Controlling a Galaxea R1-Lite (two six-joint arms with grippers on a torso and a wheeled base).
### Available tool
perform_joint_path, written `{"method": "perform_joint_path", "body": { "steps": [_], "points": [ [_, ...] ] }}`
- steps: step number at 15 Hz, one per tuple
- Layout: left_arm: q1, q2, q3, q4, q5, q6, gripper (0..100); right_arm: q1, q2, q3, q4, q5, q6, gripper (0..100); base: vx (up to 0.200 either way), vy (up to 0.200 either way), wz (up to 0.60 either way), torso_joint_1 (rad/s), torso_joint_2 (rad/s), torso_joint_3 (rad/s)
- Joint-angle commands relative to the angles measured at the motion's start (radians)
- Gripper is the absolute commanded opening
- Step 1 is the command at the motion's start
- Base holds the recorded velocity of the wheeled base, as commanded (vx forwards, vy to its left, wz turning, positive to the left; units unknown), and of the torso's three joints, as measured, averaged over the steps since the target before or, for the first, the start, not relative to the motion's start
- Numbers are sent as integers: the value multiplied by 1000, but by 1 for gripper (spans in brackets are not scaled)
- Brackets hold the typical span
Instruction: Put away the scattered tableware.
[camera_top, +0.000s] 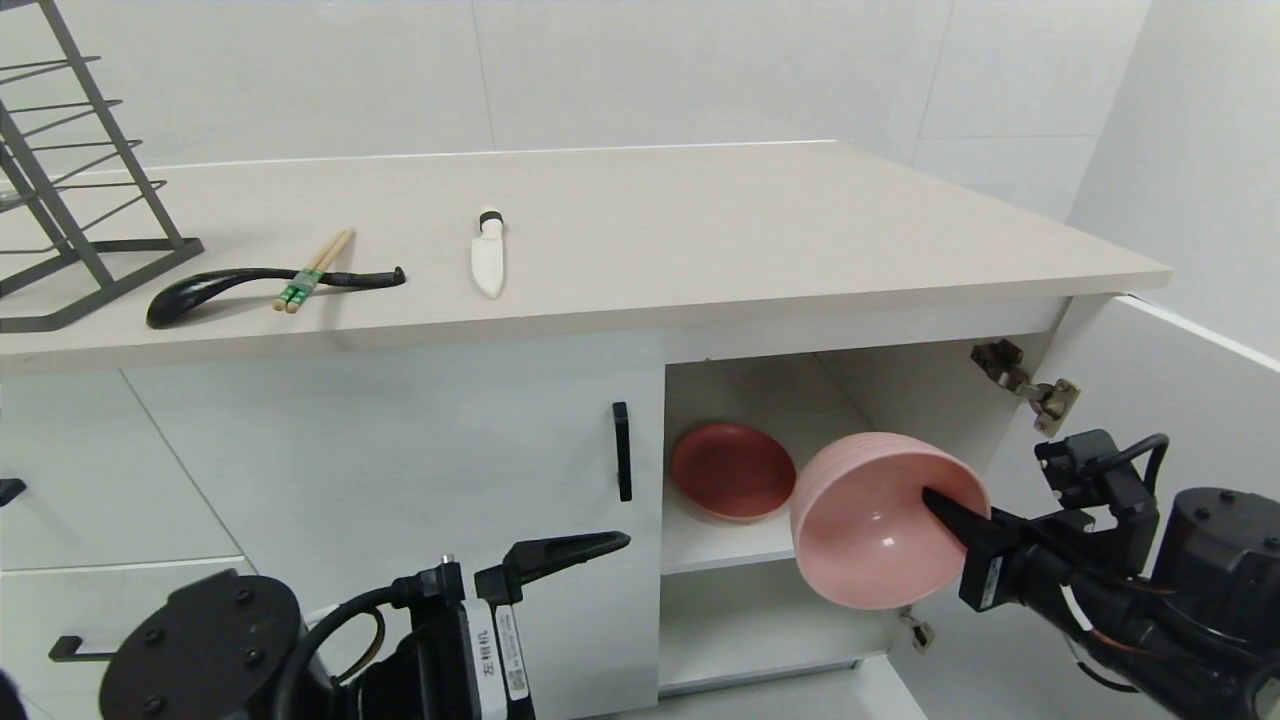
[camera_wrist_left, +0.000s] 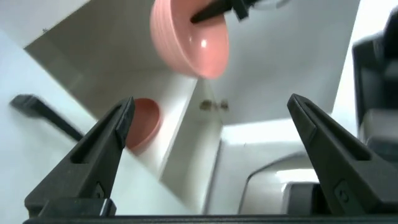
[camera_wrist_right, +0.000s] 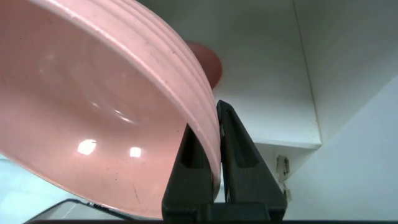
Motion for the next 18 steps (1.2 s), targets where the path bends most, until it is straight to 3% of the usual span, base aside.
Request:
{"method": "perform_joint_path", "body": {
  "steps": [1,5,15,17,18],
  "points": [
    [37,-10,31,-1,-7,8,100,-3,6,14,-1,0,2,0,0,0,0,0,0,0],
    [35,-77,105,-1,-1,14,100,8,-17,17,-1,0,152,0,0,0,0,0,0,0],
    [73,-157,105,-1,2,11,100,66,48,0,-1,1,201,0,0,0,0,0,0,0],
    [106,-163,105,16,2,11,100,63,89,-32,-1,1,200,0,0,0,0,0,0,0],
    [149,-189,105,17,1,1,100,61,126,-64,-1,3,200,0,0,0,0,0,0,0]
  ]
}}
